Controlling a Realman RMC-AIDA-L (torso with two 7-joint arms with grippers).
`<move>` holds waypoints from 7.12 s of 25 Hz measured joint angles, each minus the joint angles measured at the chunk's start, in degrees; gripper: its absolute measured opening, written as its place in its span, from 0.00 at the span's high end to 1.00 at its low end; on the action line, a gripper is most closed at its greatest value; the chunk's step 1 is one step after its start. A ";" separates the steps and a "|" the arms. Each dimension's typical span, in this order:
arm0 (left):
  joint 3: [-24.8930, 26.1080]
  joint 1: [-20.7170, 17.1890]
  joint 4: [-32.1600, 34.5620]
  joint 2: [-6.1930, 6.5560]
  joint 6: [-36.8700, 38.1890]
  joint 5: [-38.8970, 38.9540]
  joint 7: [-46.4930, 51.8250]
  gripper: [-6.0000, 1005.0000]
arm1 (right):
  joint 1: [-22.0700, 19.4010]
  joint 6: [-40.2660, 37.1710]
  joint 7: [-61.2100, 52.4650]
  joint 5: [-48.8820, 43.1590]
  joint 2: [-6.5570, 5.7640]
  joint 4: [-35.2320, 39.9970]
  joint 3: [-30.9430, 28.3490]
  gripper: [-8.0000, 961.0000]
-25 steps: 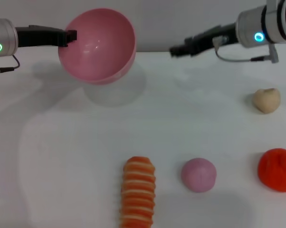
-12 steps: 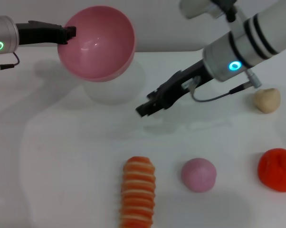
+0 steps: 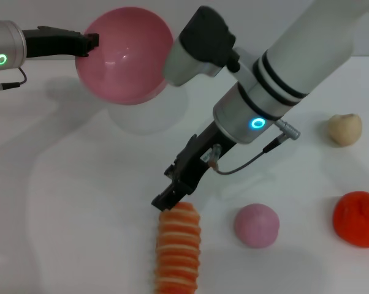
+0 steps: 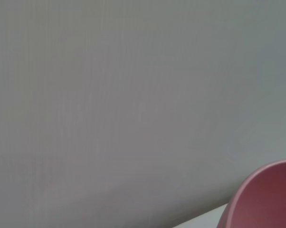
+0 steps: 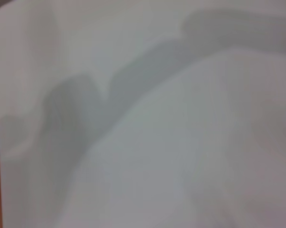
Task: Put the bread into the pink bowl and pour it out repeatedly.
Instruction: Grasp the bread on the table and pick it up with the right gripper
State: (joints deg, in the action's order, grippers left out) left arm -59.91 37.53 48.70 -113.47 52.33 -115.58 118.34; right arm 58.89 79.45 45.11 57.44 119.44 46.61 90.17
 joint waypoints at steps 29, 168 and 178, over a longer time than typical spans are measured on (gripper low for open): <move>-1.50 -0.33 -0.16 -1.49 0.37 0.00 -0.05 0.95 | -0.18 0.94 -3.94 1.99 0.20 -3.59 6.95 0.25; -3.81 -0.26 0.69 -2.97 0.39 0.00 -4.34 0.95 | -0.17 -11.58 -8.46 2.78 0.24 -9.53 12.51 0.94; -3.59 -0.36 0.48 -2.93 0.16 0.00 -4.34 0.95 | -1.60 -11.56 -9.22 2.75 -0.18 -5.51 12.38 0.96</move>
State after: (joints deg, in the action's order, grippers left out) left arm -63.50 37.17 49.18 -116.40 52.49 -115.57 113.99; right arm 57.30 67.89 35.89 60.19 119.26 41.10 102.55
